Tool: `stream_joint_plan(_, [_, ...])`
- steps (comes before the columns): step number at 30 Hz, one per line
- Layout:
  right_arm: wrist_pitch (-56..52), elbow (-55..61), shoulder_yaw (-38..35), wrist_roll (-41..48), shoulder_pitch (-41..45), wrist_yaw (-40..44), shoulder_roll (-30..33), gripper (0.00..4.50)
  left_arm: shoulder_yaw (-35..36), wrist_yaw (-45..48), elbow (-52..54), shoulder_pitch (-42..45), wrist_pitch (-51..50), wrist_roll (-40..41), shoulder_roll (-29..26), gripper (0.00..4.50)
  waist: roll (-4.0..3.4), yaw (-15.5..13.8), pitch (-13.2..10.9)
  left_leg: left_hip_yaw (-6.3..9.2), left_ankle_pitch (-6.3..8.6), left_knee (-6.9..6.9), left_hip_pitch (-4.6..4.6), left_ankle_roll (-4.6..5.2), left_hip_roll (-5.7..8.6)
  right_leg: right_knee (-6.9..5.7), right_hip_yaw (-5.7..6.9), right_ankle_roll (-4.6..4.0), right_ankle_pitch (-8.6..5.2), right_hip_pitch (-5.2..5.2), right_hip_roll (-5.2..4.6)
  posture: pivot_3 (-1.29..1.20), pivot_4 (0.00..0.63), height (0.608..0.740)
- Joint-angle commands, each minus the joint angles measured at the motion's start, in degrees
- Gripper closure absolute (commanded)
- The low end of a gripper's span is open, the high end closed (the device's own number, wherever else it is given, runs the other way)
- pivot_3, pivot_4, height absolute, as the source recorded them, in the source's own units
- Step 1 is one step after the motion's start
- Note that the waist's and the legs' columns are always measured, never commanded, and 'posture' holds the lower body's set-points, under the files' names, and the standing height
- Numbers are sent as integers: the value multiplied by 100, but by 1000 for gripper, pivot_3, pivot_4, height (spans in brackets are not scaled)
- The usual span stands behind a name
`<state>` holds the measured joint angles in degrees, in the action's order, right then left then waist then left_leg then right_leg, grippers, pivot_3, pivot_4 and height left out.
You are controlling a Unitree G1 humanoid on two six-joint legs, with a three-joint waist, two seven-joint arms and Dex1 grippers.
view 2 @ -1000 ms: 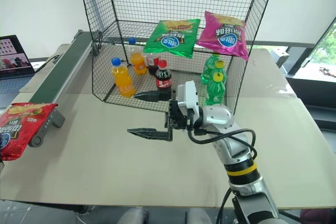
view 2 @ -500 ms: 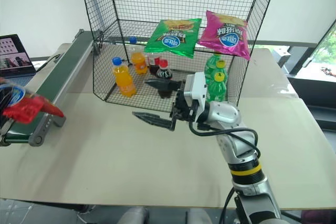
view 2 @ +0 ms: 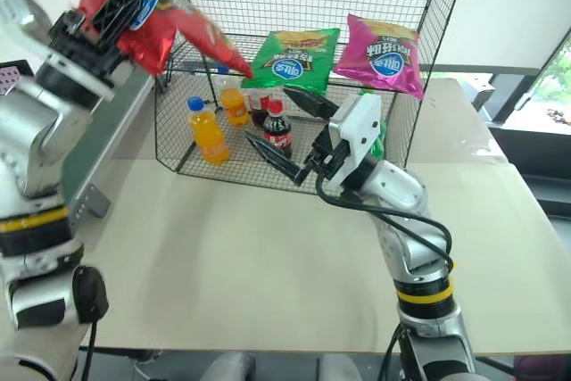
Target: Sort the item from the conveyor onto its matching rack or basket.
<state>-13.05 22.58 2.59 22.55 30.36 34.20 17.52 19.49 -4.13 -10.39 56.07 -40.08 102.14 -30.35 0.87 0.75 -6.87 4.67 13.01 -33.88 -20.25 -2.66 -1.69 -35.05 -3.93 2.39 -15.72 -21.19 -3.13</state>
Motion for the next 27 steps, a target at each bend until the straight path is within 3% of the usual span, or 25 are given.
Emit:
stream_joint_plan(1, [-74, 432, -181, -71, -62, -297, 67, 0, -113, 1173, -1246, 684, 40, -959, 89, 4451, -3, 23, 1, 0, 0, 1, 1, 0, 0, 3, -1, 1, 0, 0, 1, 0, 150, 738])
stream_joint_plan(9, [-263, 772, -255, -101, -232, -668, 121, 0, 294, 2822, -3920, 1458, 412, -2494, 344, 4451, -14, 48, -7, -1, -1, 1, -4, 0, 1, 5, -1, 13, -8, -5, 0, 0, 150, 738])
stream_joint_plan(14, [-262, 707, -198, -73, -168, -698, 103, 0, 861, 2851, -4057, 1336, 328, -2841, 318, 4451, -14, 64, -16, 0, -1, 2, -5, 0, -2, 3, -1, 44, -26, -6, -1, 0, 150, 738])
stream_joint_plan(20, [-209, 522, -96, -24, 5, -606, 43, 0, 1312, 2613, -3510, 1133, 0, -2914, 497, 4451, -12, 23, -19, 0, -1, 1, -4, 0, -2, -4, 0, 44, -25, -4, -4, 0, 150, 738])
stream_joint_plan(27, [-183, 422, -77, -74, 150, -565, -5, 0, 1480, 2875, -4137, 1883, 221, -3319, 803, 4451, 2, -2, -27, 2, -1, -2, -8, -1, 2, -2, 1, 48, -21, -3, -6, 0, 150, 738])
